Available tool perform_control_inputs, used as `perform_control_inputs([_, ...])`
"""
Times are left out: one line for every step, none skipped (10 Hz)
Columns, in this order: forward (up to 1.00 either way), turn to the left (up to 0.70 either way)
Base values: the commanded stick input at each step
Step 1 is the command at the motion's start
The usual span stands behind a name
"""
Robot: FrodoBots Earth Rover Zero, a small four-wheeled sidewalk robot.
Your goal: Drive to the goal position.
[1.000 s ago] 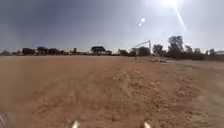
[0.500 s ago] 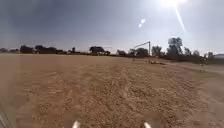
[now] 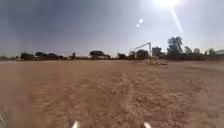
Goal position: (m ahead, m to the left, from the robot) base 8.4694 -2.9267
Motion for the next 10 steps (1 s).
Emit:
perform_control_inputs([0.70, 0.00])
perform_control_inputs([0.70, 0.00])
perform_control_inputs([0.70, 0.00])
perform_control_inputs([0.70, 0.00])
perform_control_inputs([0.70, 0.00])
perform_control_inputs([0.70, 0.00])
perform_control_inputs([0.70, 0.00])
perform_control_inputs([0.70, 0.00])
perform_control_inputs([0.70, 0.00])
perform_control_inputs([0.70, 0.00])
